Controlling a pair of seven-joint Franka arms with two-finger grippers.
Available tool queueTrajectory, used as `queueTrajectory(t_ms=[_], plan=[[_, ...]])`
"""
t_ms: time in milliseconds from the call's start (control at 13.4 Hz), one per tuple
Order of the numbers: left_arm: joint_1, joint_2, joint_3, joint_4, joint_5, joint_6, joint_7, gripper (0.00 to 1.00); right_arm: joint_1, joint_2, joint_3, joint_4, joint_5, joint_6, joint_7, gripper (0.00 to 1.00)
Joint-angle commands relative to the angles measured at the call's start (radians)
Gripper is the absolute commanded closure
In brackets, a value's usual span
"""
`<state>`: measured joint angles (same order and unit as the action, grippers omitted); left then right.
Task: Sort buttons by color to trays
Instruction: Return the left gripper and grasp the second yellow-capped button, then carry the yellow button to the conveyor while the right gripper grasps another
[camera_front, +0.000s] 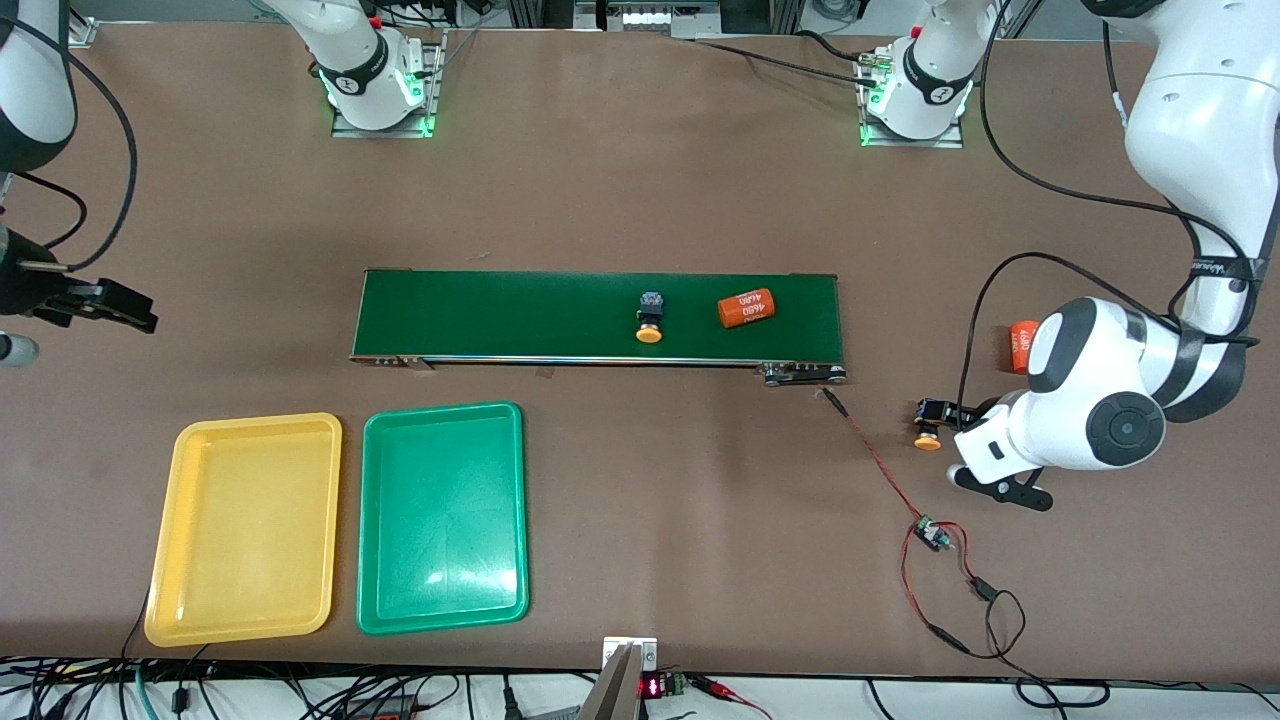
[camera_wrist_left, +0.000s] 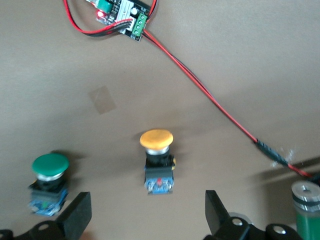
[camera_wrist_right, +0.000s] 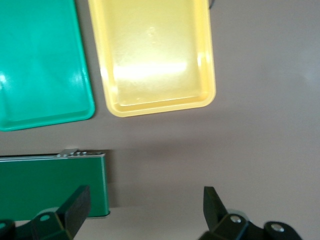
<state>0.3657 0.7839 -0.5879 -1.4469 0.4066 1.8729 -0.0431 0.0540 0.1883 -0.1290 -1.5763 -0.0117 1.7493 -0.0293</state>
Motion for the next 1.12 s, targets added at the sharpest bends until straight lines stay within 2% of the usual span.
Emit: queueTrajectory(t_ms=[0, 149, 372, 446, 521, 669, 744, 893, 1041], plan=[[0.005, -0.020, 0.020, -0.107, 0.020, 0.089, -0.037, 0.00, 0.052, 0.020, 0.002, -0.004, 0.039, -0.002, 0.017, 0.00], [0.010, -0.020, 0.040, -0.177, 0.032, 0.182, -0.034, 0.00, 0.101, 0.046, 0.002, -0.004, 0.102, -0.004, 0.113, 0.00], [0.009, -0.017, 0.054, -0.251, 0.122, 0.288, -0.035, 0.01, 0.226, 0.085, 0.002, -0.004, 0.114, -0.007, 0.200, 0.00], [0.009, -0.017, 0.054, -0.268, 0.126, 0.301, -0.037, 0.10, 0.265, 0.108, 0.002, -0.005, 0.116, -0.016, 0.201, 0.00], [0.007, -0.017, 0.053, -0.274, 0.126, 0.301, -0.038, 0.23, 0.315, 0.131, 0.002, -0.004, 0.116, -0.020, 0.203, 0.00], [0.010, -0.015, 0.053, -0.274, 0.124, 0.295, -0.050, 0.64, 0.375, 0.177, 0.002, -0.004, 0.119, 0.001, 0.268, 0.00], [0.010, -0.017, 0.053, -0.274, 0.124, 0.289, -0.050, 0.78, 0.407, 0.195, 0.002, -0.004, 0.118, 0.027, 0.331, 0.00], [0.009, -0.023, 0.048, -0.271, 0.124, 0.263, -0.050, 0.84, 0.458, 0.212, 0.002, -0.004, 0.118, 0.062, 0.396, 0.00], [-0.001, -0.047, 0.025, -0.256, 0.106, 0.194, -0.078, 0.84, 0.522, 0.252, 0.002, -0.004, 0.118, 0.125, 0.501, 0.00]])
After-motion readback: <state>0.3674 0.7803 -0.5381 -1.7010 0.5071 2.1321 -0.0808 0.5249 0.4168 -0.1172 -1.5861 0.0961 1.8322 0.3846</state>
